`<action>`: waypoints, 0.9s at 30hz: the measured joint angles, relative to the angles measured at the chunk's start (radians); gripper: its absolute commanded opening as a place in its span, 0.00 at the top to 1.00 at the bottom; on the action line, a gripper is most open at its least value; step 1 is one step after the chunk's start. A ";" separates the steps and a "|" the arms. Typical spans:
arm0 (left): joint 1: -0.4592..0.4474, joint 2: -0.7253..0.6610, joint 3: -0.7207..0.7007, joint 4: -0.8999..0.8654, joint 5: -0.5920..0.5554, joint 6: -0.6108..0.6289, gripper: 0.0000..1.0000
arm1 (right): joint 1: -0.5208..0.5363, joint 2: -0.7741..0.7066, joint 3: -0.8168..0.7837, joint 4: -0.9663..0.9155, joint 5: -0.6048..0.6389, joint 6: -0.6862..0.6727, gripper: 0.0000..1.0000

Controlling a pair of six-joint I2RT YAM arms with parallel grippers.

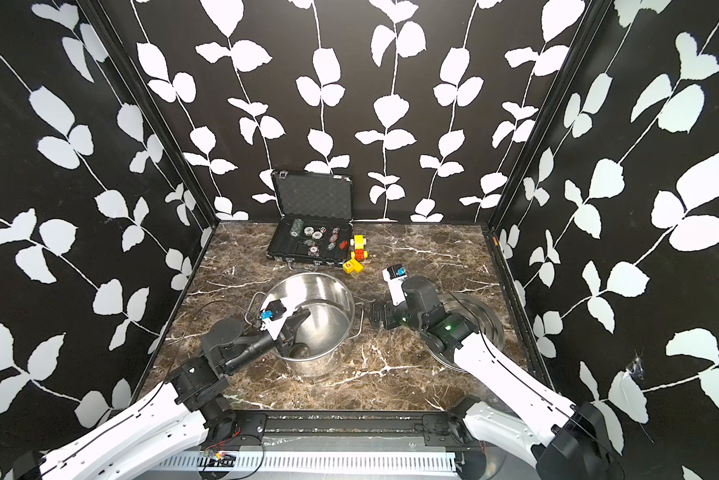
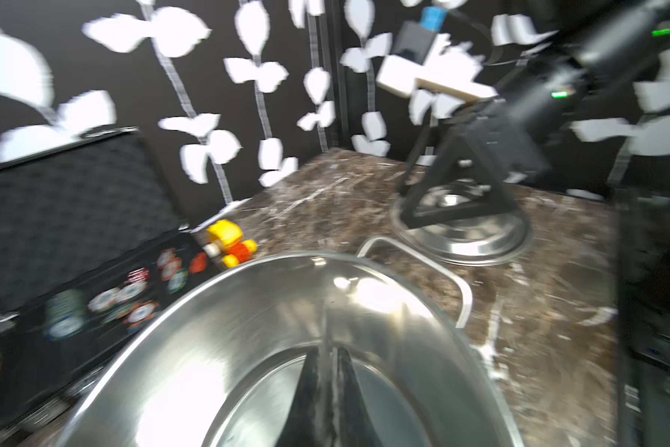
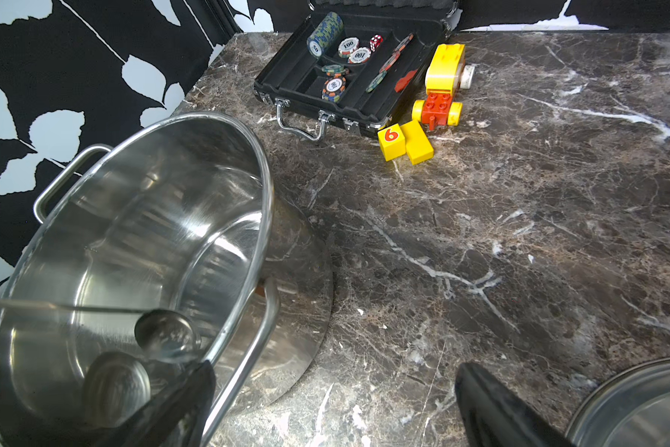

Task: Stir the soup with a spoon
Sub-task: Stir the soup in the pan with a stick.

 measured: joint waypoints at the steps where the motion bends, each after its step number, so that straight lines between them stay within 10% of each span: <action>1: 0.006 -0.008 -0.003 -0.005 -0.042 0.000 1.00 | 0.000 0.000 0.000 0.000 0.000 0.000 0.01; 14: 0.222 0.317 0.101 0.113 -0.204 -0.047 1.00 | 0.007 0.003 0.000 0.000 -0.007 0.000 0.01; 27: 0.236 0.795 0.432 0.241 0.232 -0.051 1.00 | 0.007 0.000 0.000 0.000 -0.006 0.000 0.01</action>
